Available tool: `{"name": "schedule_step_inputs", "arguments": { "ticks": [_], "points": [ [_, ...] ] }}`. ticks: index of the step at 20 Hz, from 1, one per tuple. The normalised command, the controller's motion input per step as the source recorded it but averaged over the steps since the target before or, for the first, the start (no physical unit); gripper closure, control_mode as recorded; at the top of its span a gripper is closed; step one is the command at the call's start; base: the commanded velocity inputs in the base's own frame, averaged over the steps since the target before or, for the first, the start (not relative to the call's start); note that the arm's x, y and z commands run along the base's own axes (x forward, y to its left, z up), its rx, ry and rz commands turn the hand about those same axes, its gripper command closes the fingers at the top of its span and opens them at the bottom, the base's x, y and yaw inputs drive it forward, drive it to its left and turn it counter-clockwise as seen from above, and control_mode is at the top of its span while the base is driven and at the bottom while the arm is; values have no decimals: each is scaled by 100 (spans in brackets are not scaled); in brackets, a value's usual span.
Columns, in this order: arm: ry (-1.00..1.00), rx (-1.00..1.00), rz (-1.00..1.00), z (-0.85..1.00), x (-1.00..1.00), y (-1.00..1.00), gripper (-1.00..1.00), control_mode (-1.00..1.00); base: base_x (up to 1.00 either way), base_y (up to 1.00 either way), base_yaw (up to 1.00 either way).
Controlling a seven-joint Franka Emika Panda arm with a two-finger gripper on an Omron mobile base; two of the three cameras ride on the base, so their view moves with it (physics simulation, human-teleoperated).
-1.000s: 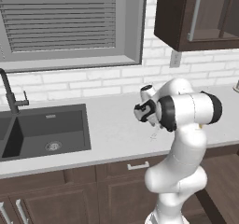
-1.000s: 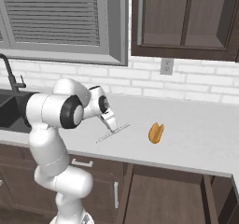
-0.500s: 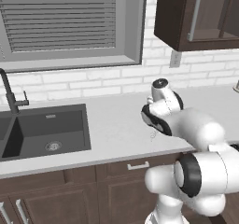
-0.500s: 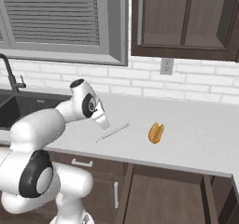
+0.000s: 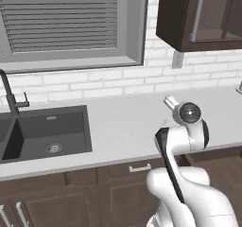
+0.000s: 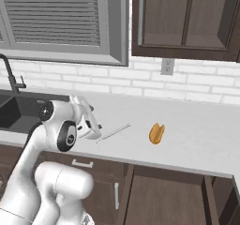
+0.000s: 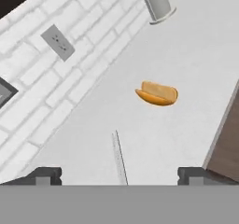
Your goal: Pick the tongs from the drawer and place it on the counter.
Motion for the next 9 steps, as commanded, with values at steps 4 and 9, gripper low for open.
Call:
{"name": "schedule_step_inputs", "arguments": {
  "ticks": [4, 9],
  "points": [
    [-43, 0, 0, 100, -100, 0, -100, -100, 0, 0, 0],
    [-28, 0, 0, 100, -100, 0, -100, -100, 0, 0, 0]
  ]
}}
